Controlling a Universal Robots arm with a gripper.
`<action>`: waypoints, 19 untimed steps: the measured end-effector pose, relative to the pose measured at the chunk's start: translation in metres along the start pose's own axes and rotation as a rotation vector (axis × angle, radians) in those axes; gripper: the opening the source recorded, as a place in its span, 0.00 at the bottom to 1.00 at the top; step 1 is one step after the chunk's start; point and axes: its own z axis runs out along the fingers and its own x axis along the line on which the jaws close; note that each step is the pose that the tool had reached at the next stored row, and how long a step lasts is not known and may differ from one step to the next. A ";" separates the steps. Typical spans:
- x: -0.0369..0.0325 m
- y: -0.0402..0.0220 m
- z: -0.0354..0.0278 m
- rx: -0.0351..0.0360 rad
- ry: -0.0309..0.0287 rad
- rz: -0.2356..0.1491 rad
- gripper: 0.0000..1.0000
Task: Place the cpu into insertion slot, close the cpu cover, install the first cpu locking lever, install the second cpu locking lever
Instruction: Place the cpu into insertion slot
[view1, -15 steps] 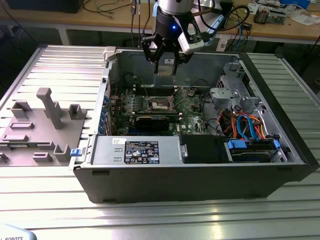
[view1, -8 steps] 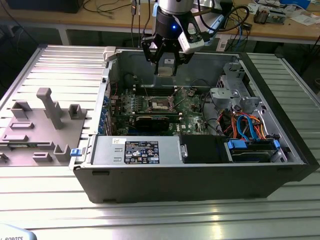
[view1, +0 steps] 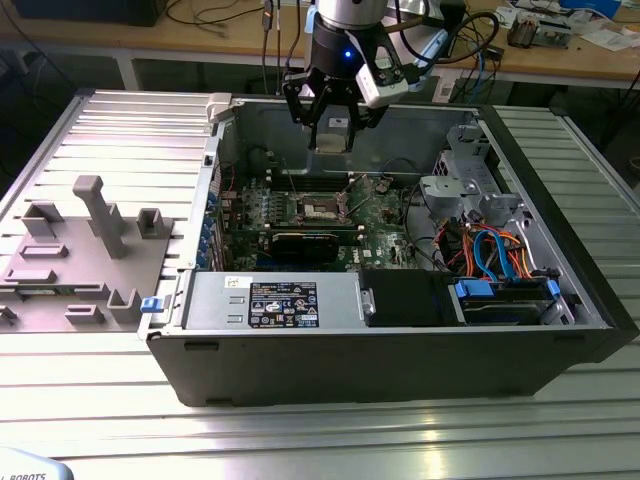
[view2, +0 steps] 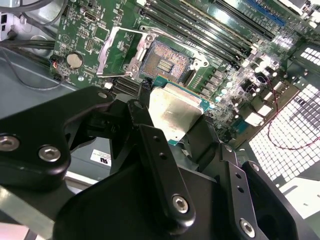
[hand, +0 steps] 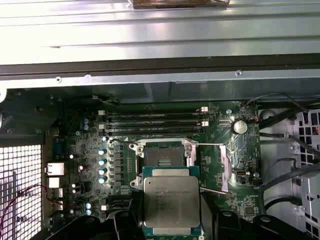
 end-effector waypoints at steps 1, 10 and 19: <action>0.0000 -0.0002 0.0000 0.0000 -0.0002 0.003 0.54; -0.0001 -0.0018 -0.0001 -0.0003 -0.0018 0.028 0.54; -0.0001 -0.0037 -0.0001 -0.0008 -0.0033 0.053 0.54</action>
